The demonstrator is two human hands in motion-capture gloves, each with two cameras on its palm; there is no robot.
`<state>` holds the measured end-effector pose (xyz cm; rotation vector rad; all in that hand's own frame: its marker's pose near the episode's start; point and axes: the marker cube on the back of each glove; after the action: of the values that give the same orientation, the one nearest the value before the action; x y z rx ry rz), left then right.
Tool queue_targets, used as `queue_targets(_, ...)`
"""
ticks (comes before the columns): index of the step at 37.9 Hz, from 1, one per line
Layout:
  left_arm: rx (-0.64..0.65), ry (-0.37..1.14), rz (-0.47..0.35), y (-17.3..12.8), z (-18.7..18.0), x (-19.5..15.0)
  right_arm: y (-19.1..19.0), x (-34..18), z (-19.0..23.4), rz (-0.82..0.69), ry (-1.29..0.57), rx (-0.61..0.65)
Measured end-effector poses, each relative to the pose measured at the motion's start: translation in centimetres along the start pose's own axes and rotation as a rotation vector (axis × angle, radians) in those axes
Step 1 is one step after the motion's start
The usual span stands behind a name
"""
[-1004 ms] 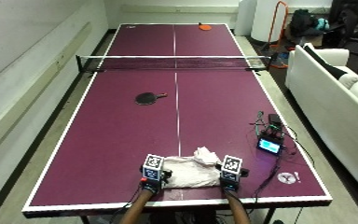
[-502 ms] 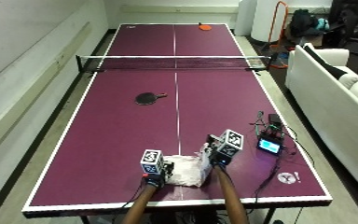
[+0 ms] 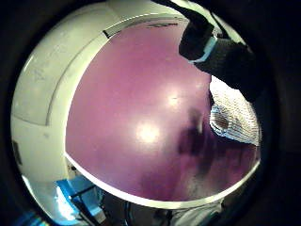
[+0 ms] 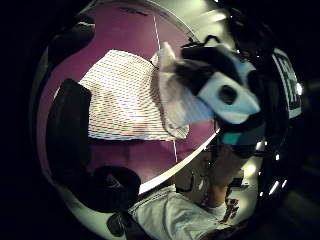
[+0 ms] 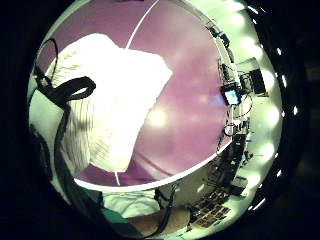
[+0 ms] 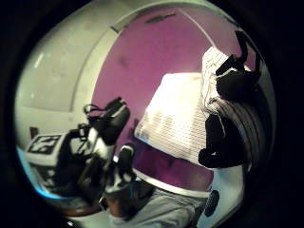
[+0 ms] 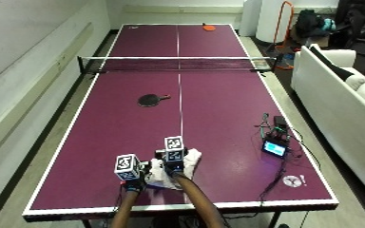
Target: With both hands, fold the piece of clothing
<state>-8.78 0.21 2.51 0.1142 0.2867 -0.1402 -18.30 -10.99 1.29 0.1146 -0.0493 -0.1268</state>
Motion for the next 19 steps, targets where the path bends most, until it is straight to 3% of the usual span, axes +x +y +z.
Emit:
queue_targets(3, 0.025, -0.006, -0.015, -1.0, 1.5, -1.7, 2.6, -2.0, -1.7, -0.034, -0.079, -0.053)
queue_targets(6, 0.036, 0.019, -0.019, -2.1, 3.2, -2.8, 2.9, -2.7, -1.4, -0.093, -0.224, -0.089)
queue_targets(10, 0.048, 0.025, -0.011, -2.0, 2.7, -2.7, 2.8, -2.4, -0.9, -0.201, -0.481, -0.117)
queue_targets(13, 0.054, 0.023, -0.001, -1.9, 2.3, -2.0, 3.8, -1.3, -1.0, -0.225, -0.574, -0.198)
queue_targets(16, 0.069, 0.020, 0.021, -2.0, 1.9, -1.2, 5.6, 0.9, -1.8, -0.211, -0.498, -0.303)
queue_targets(19, 0.108, 0.009, 0.063, -2.2, 1.2, 0.1, 6.3, 4.6, -2.9, -0.232, -0.244, -0.289)
